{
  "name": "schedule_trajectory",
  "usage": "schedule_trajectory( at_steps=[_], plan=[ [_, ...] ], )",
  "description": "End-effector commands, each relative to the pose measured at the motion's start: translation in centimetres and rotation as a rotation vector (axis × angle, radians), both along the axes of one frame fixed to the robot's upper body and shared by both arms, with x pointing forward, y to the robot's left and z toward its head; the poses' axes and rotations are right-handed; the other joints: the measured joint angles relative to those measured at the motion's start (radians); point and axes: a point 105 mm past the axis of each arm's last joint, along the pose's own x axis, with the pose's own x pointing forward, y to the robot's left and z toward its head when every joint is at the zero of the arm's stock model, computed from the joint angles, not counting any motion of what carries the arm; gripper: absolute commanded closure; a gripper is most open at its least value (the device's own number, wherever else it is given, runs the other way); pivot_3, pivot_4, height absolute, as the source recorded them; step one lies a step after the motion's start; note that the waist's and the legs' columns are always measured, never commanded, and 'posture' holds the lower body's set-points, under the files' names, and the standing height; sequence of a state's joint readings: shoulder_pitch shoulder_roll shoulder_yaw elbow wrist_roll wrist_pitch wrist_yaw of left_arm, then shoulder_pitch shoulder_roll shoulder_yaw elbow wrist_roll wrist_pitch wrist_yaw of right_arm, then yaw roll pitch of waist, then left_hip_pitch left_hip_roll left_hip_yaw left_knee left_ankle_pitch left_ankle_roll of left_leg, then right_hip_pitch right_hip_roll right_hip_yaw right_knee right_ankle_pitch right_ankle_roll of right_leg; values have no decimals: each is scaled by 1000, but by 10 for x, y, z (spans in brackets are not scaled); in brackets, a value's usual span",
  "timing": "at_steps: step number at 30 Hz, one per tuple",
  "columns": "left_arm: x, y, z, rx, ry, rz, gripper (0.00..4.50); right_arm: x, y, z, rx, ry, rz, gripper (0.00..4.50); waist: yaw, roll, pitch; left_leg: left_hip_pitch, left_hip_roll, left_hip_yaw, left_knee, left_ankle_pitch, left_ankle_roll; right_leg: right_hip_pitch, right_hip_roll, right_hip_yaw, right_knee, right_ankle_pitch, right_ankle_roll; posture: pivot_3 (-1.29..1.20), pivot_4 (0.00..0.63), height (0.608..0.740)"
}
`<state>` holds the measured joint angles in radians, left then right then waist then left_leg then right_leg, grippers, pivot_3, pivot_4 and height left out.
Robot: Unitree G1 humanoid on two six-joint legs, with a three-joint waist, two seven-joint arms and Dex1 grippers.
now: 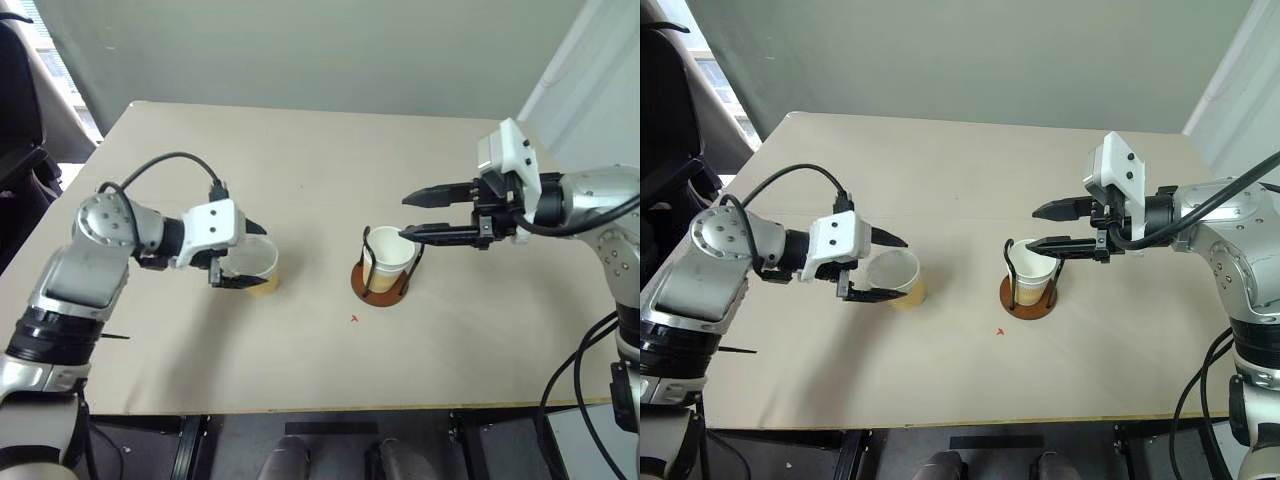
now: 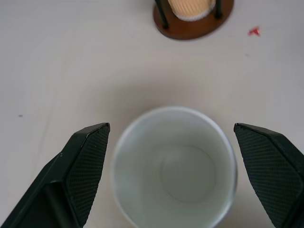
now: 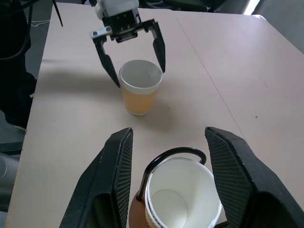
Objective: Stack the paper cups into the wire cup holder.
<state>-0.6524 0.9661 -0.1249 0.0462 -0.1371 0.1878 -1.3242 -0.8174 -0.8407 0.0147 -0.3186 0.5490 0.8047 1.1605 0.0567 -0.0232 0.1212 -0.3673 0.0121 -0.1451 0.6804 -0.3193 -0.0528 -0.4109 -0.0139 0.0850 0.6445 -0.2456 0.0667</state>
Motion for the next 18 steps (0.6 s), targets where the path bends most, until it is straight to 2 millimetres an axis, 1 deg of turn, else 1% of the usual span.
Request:
schedule_trajectory(
  at_steps=[1, 6, 10, 11, 12, 13, 15, 16, 18],
  plan=[
    [2, 3, 5, 30, -56, -5, 0, -4, -1, 8, -2, -38, 10, 2143, 0, 0, 0, 0, 0, 0, 0, 0, 0, 0, 0, 0, 0, 0, 0, 0, 150, 740],
    [6, 7, -2, 62, -67, -4, 0, -3, -2, 6, -7, -40, 5, 2143, 0, 0, 0, 0, 0, 0, 0, 0, 0, 0, 0, 0, 0, 0, 0, 0, 150, 740],
    [10, 6, -5, 59, -69, -4, 0, -2, -4, 4, -15, -44, -2, 2143, 0, 0, 0, 0, 0, 0, 0, 0, 0, 0, 0, 0, 0, 0, 0, 0, 150, 740],
    [10, 5, -5, 57, -69, -5, 369, -2, -5, 4, -18, -45, -4, 2098, 0, 0, 0, 0, 0, 0, 0, 0, 0, 0, 0, 0, 0, 0, 0, 0, 150, 740],
    [11, 5, -6, 56, -70, -6, 537, -2, -5, 4, -19, -45, -5, 2098, 0, 0, 0, 0, 0, 0, 0, 0, 0, 0, 0, 0, 0, 0, 0, 0, 150, 740],
    [11, 4, -7, 51, -66, -8, 834, -2, -6, 4, -21, -46, -7, 2098, 0, 0, 0, 0, 0, 0, 0, 0, 0, 0, 0, 0, 0, 0, 0, 0, 150, 740],
    [11, 3, -8, 42, -59, -14, 1601, -2, -7, 3, -23, -46, -9, 2098, 0, 0, 0, 0, 0, 0, 0, 0, 0, 0, 0, 0, 0, 0, 0, 0, 150, 740],
    [12, 2, -8, 38, -56, -16, 1887, -2, -7, 3, -24, -45, -10, 2098, -1, 0, 0, 0, 0, 0, 0, 0, 0, 0, 0, 0, 0, 0, 0, 0, 150, 740],
    [12, 1, -8, 31, -52, -18, 2667, -1, -8, 3, -26, -44, -13, 2098, -1, 0, 0, 0, 0, 0, 0, 0, 0, 0, 0, 0, 0, 0, 0, 0, 150, 740]
  ],
)
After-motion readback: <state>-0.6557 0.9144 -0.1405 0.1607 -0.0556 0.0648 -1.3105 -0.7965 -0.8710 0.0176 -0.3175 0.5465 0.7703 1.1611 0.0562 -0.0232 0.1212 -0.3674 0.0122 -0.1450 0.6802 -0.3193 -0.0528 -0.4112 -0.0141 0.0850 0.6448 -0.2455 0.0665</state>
